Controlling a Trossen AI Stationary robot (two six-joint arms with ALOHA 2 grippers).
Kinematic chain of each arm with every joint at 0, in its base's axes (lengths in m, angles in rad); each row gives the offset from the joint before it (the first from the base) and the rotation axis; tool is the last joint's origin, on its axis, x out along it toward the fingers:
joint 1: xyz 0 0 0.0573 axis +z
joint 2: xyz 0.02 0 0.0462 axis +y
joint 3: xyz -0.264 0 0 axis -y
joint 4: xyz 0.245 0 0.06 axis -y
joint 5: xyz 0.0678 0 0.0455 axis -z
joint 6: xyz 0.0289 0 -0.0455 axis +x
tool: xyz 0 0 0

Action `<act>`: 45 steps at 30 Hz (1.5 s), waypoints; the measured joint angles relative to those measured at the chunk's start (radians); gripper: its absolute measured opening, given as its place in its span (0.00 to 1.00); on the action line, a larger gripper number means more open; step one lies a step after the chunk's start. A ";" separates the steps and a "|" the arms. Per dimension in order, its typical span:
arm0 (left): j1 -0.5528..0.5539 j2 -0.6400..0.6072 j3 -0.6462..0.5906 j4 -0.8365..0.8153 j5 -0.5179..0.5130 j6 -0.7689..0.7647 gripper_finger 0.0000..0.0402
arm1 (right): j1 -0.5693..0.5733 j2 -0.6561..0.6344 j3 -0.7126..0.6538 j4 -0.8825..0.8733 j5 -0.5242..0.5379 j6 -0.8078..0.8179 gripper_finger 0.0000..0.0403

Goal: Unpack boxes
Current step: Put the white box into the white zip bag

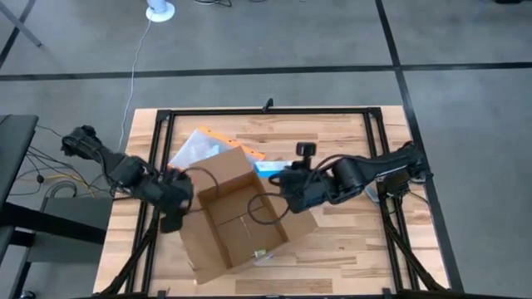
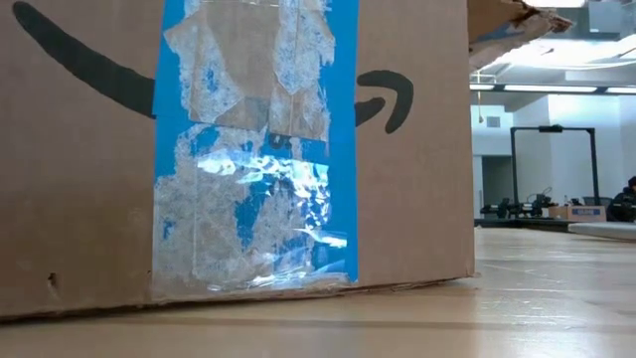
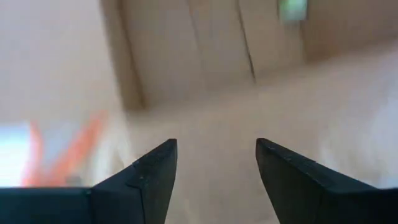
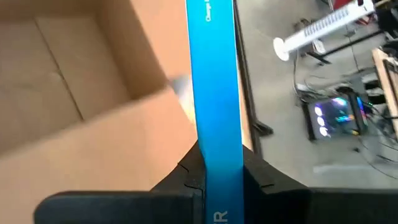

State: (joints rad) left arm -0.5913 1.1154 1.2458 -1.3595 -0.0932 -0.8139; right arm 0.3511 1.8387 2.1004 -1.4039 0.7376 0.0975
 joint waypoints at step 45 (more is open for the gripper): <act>0.086 0.127 -0.180 -0.082 -0.365 0.187 0.51 | 0.047 -0.036 -0.002 0.214 -0.059 -0.029 0.06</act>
State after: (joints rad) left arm -0.5049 1.2422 1.0655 -1.4417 -0.4580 -0.6268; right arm 0.3983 1.8029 2.0983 -1.1903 0.6783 0.0681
